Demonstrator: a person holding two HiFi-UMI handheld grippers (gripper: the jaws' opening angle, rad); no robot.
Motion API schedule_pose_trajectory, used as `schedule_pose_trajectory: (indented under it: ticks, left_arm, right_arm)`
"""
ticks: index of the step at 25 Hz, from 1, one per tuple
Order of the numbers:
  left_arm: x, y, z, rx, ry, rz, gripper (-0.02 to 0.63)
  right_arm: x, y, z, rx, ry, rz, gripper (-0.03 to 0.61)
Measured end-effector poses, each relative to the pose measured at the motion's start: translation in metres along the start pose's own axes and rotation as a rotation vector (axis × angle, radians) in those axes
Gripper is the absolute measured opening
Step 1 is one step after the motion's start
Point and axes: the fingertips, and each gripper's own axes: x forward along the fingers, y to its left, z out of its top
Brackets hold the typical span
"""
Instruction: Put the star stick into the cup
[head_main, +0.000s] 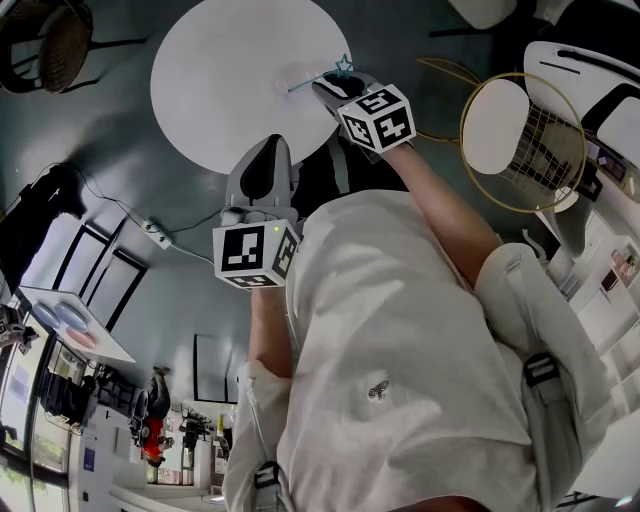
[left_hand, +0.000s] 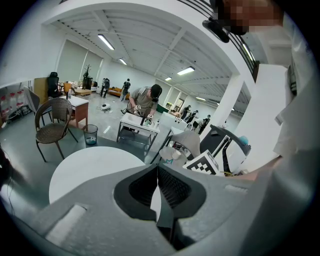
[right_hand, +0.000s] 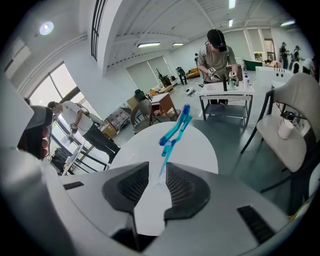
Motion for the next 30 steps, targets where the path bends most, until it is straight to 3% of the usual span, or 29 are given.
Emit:
schedule_pose_trajectory:
  ticks: [18,30]
  left_arm:
    - [-0.005,0.001,-0.001,0.002,-0.006,-0.002,0.012]
    - [-0.01,-0.017,-0.003,0.059,-0.008,-0.068,0.012]
  right_arm:
    - [-0.002,0.001,-0.006,0.01,0.014,-0.018,0.126]
    - [-0.031,0.009,-0.007,0.025,-0.048,-0.042,0.116]
